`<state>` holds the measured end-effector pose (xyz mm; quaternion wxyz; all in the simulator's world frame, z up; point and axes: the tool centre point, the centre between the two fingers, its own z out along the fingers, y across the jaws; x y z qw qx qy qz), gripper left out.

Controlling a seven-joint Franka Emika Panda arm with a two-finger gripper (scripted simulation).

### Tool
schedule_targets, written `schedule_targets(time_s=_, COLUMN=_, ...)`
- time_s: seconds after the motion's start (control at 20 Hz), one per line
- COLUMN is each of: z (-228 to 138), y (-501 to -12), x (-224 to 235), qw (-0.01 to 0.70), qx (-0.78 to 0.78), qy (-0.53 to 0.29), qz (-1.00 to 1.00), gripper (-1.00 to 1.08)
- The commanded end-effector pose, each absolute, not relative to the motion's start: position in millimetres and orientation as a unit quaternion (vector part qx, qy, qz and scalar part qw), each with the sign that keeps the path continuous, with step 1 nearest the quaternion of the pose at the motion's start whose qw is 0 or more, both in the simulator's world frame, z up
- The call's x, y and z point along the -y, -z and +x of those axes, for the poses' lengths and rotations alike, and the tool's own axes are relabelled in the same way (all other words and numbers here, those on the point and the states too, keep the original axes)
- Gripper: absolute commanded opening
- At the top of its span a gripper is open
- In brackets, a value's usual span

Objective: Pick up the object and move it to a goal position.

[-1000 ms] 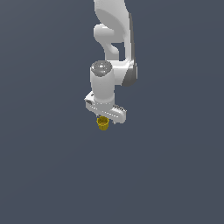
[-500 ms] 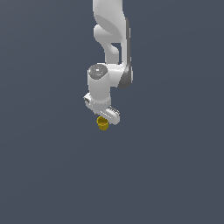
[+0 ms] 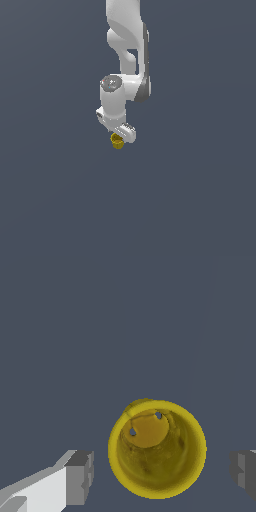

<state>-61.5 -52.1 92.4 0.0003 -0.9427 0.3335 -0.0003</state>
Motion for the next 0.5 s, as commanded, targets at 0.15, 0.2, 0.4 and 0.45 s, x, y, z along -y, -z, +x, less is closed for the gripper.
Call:
schedule_targets(time_s=0.15, z=-63, y=-70, x=52, qw=0.0, qx=-0.335, qy=0.0, qz=-0.942, gripper=1.0)
schedule_targets(time_s=0.2, z=-63, y=-65, x=52, qw=0.0, qx=-0.335, qy=0.0, qz=-0.942, gripper=1.0)
schedule_targets(time_s=0.4, z=-63, y=-51, x=53, qw=0.0, qx=-0.336, qy=0.0, qz=-0.942, gripper=1.0)
schedule_targets(time_s=0.45, z=-63, y=-49, x=52, qw=0.0, qx=-0.336, qy=0.0, qz=-0.942, gripper=1.0)
